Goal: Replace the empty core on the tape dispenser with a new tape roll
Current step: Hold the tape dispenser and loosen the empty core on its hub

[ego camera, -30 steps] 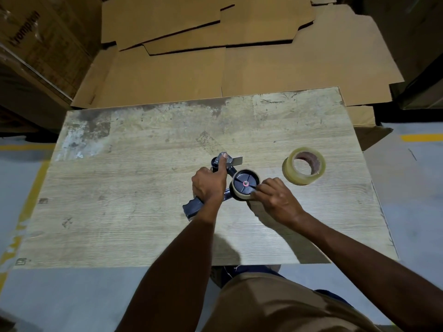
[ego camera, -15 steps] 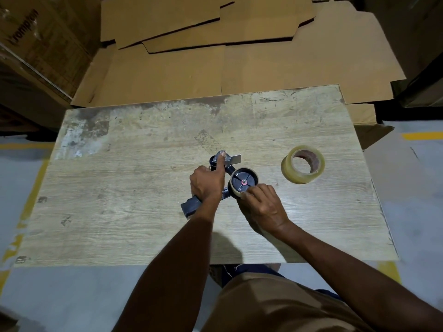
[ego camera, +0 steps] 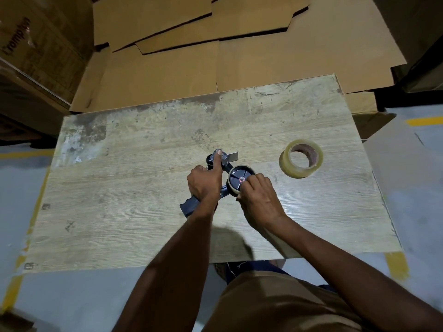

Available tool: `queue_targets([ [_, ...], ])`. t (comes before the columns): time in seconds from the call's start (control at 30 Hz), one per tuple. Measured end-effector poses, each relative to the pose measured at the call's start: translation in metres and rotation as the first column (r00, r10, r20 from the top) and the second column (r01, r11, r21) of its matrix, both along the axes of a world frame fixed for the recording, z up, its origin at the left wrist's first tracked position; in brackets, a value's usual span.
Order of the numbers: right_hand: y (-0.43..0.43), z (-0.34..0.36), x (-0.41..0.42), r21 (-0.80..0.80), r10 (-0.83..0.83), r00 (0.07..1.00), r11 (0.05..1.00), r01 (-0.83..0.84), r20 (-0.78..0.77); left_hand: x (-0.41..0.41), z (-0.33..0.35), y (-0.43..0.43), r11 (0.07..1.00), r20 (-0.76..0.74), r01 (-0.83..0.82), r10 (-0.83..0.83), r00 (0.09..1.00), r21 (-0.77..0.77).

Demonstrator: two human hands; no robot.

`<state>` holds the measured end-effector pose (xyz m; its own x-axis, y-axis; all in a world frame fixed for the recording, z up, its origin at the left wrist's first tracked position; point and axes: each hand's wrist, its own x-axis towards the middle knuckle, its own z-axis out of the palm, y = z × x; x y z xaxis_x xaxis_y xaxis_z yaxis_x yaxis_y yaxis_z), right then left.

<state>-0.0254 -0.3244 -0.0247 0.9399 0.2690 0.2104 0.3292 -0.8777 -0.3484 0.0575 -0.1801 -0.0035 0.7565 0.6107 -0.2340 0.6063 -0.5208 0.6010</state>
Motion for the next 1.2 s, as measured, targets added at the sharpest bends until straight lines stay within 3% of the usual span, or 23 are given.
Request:
queue_targets([
  [0.13,0.000,0.010,0.007,-0.099,0.004,0.997,0.995,-0.011,-0.075,0.000,0.001,0.000,1.000,0.008,-0.003,0.003,1.000,-0.006],
  [0.33,-0.001,0.013,0.014,-0.059,0.053,0.996,0.997,-0.057,-0.067,-0.001,0.003,0.000,1.000,0.005,0.015,-0.015,1.000,0.010],
  [0.43,-0.009,0.019,0.012,0.042,0.044,0.999,0.998,-0.043,-0.031,0.000,0.002,0.000,1.000,-0.004,0.020,-0.020,1.000,0.011],
  [0.5,-0.014,0.019,0.008,0.167,-0.048,0.998,0.984,0.056,-0.051,0.000,0.001,0.001,1.000,-0.008,0.022,-0.022,1.000,0.007],
  [0.7,-0.016,-0.008,0.011,0.496,-0.116,0.913,0.810,0.314,-0.391,0.000,-0.003,0.002,0.999,0.010,0.038,-0.038,0.999,0.010],
  [0.87,-0.001,-0.015,0.014,0.611,-0.162,0.897,0.681,0.404,-0.412,0.002,-0.003,0.001,0.999,0.017,0.048,-0.048,0.999,0.026],
  [1.2,0.009,-0.025,0.027,0.685,-0.191,0.911,0.607,0.403,-0.366,0.004,-0.004,0.000,0.999,-0.001,0.042,-0.042,0.999,0.035],
])
